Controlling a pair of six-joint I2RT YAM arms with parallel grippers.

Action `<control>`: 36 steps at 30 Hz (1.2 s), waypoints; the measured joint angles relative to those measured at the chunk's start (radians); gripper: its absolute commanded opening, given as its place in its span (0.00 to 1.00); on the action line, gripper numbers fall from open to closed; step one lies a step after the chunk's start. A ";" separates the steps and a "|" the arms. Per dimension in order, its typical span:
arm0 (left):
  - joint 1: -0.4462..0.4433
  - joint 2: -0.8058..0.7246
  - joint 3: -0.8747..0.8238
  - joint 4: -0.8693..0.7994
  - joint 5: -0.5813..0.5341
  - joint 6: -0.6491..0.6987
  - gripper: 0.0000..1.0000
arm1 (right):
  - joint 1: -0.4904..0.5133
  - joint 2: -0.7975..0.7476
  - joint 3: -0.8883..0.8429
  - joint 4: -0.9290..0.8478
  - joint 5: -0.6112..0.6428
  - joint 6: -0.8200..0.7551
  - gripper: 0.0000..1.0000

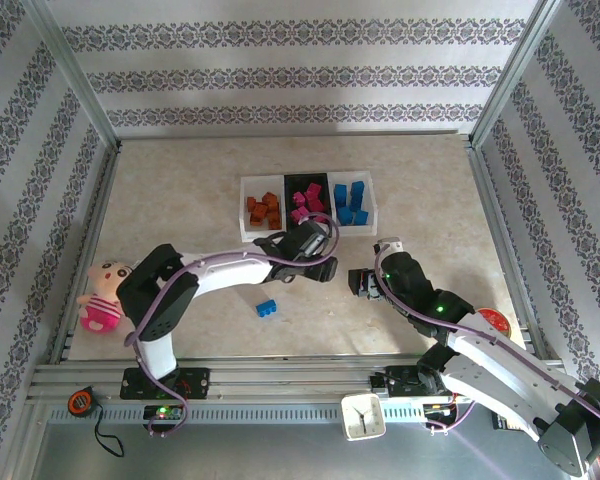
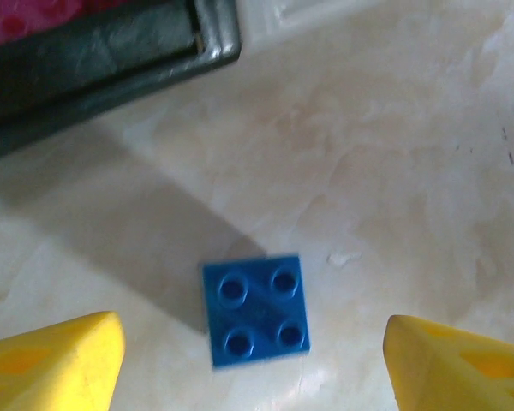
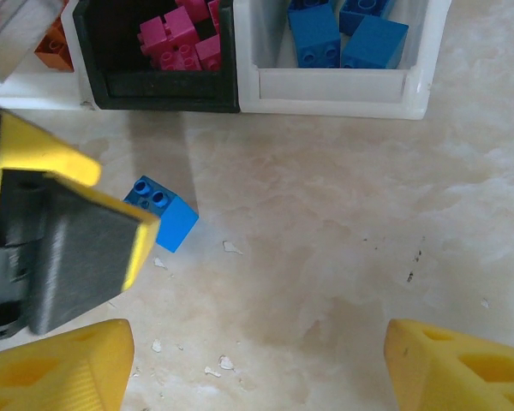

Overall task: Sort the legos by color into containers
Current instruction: Pick up the lego from the center of the table, then place the lego in the container.

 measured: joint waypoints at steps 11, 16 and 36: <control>0.002 0.126 0.090 -0.050 -0.015 0.039 0.41 | -0.027 -0.060 -0.001 -0.043 0.000 0.000 0.77; 0.003 0.126 0.095 -0.051 -0.008 0.040 0.29 | -0.039 -0.077 -0.005 -0.049 0.000 0.000 0.77; 0.131 0.410 0.782 -0.130 0.053 0.031 0.32 | -0.045 -0.125 -0.008 -0.090 0.001 0.019 0.78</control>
